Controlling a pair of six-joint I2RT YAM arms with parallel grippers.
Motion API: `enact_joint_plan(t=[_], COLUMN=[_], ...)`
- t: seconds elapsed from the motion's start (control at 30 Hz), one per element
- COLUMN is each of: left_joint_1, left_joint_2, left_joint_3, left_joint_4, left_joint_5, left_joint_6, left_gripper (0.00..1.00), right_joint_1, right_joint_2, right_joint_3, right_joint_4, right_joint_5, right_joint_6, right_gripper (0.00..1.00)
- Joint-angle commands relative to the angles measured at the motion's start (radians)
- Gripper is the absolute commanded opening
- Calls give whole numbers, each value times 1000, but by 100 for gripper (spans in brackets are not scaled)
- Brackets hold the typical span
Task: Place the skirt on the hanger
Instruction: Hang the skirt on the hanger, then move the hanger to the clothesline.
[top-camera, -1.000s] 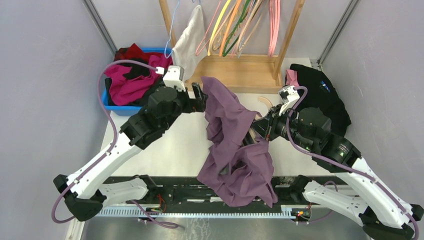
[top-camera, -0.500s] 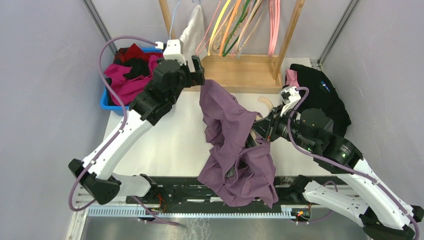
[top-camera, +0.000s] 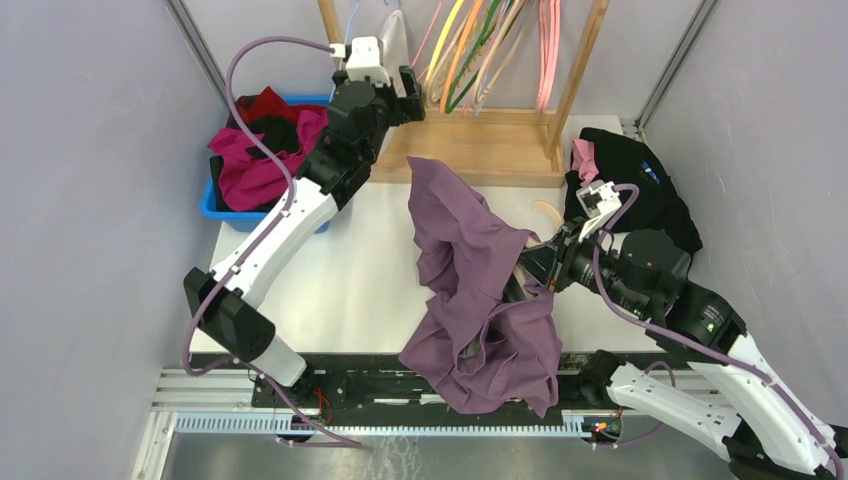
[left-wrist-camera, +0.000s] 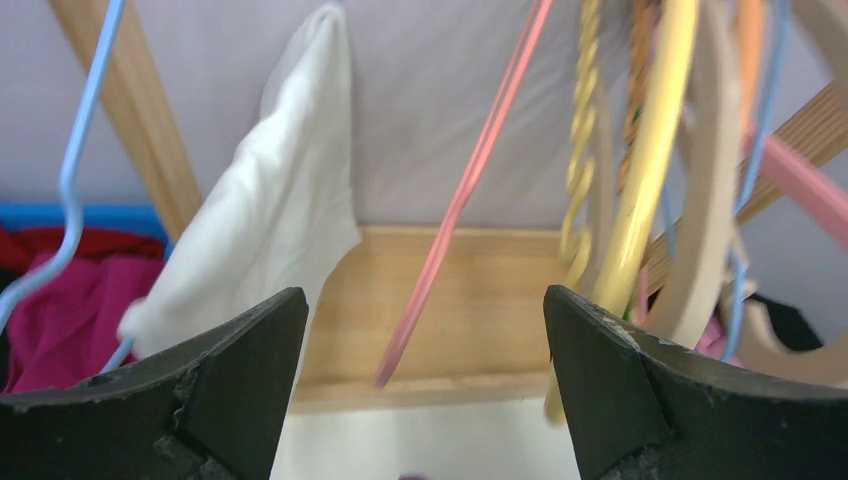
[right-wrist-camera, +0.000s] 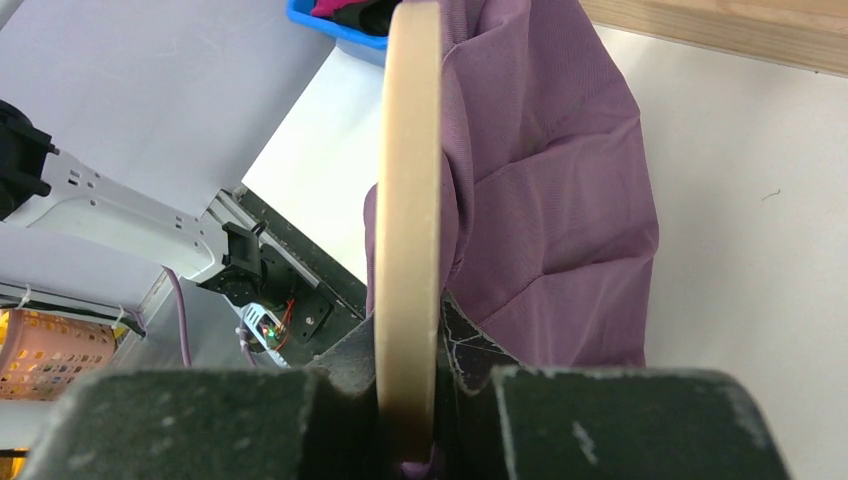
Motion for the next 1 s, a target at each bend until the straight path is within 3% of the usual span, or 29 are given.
enact_joint_plan(t=[0.0,0.17,0.37,0.5,0.57,0.97], left_joint_1=[18,49,109,138,144,152], left_joint_2=[66,159,407,507,538,653], left_joint_3=[153,299,679,809,837,835], left_joint_4=[198,185,42,57,49,179], left_joint_5=[85,231,327,332,306,461], left_joint_6=[96,97,61,47,37,-52], left_gripper=[94,94,92,90,90,86], right_joint_1=[7,6,6,6,6,6], right_joint_2=[-20,-27,-29,-34,-38,-44], right_joint_3=[45,29,17,13,10,-9], right_joint_4=[122,124,128,123,120,114], right_joint_5=[15,20,25,27,31,46], right_joint_6=[-3,-3,-4,-2,-3,-8], right_gripper=[1,1,1,1,1,1])
